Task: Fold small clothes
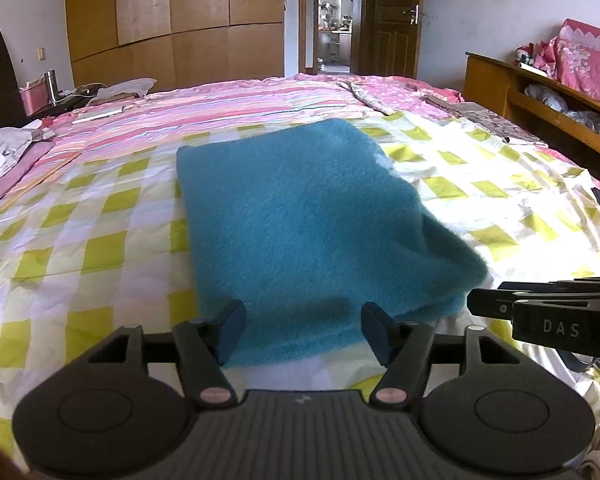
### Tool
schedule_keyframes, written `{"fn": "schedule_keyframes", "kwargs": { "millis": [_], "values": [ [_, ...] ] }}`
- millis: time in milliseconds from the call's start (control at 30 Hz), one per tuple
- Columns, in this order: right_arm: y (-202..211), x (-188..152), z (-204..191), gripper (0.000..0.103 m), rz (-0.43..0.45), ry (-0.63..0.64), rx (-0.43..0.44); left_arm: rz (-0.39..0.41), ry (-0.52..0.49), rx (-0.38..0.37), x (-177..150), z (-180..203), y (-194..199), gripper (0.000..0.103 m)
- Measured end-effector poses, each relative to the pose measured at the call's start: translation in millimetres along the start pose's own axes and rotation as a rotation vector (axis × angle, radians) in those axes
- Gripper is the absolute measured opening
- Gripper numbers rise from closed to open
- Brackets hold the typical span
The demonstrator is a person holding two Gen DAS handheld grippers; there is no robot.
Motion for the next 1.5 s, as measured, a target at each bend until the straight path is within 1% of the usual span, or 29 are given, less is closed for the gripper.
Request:
{"fn": "schedule_keyframes", "kwargs": {
  "millis": [133,267,433,567,700,833,967,1233,1367,1500],
  "values": [
    [2,-2,-2,0.034,0.003,-0.001,0.002,-0.002,0.008,0.011,-2,-1,-1,0.079],
    [2,-7,-5,0.034,-0.002,0.007,-0.010,-0.006,0.016,0.017,-6,-2,-3,0.083],
    [2,-13,-6,0.035,-0.008,0.004,-0.012,-0.007,0.002,0.030,-12,2,-2,0.088],
    [3,-15,-7,0.036,-0.006,0.006,-0.013,-0.005,-0.002,0.032,-14,4,-2,0.090],
    [7,-18,-9,0.041,0.000,0.009,-0.018,-0.001,-0.006,0.035,-16,6,0,0.093],
    [10,-22,-10,0.043,0.001,0.003,-0.021,-0.005,0.002,0.032,-18,5,0,0.096],
    [12,-26,-12,0.048,-0.005,-0.003,-0.026,-0.010,0.006,0.033,-23,4,1,0.097],
    [13,-35,-19,0.049,-0.015,-0.014,-0.031,-0.020,0.008,0.042,-31,0,2,0.100],
    [15,-38,-21,0.055,-0.012,-0.012,-0.040,-0.024,0.002,0.052,-34,-1,2,0.102],
    [17,-43,-21,0.055,-0.011,-0.020,-0.044,-0.029,-0.001,0.059,-38,-2,4,0.103]
  ]
}}
Point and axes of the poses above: each gripper's, at about its wrist camera, not at the fingertips, and y roughly against the way its jaws point, z to its right, x to its top, the point moved 1 cm from there along -y, roughly the way its jaws point, and after that the axes turned 15 degrees about -z, right-handed, at the moved point
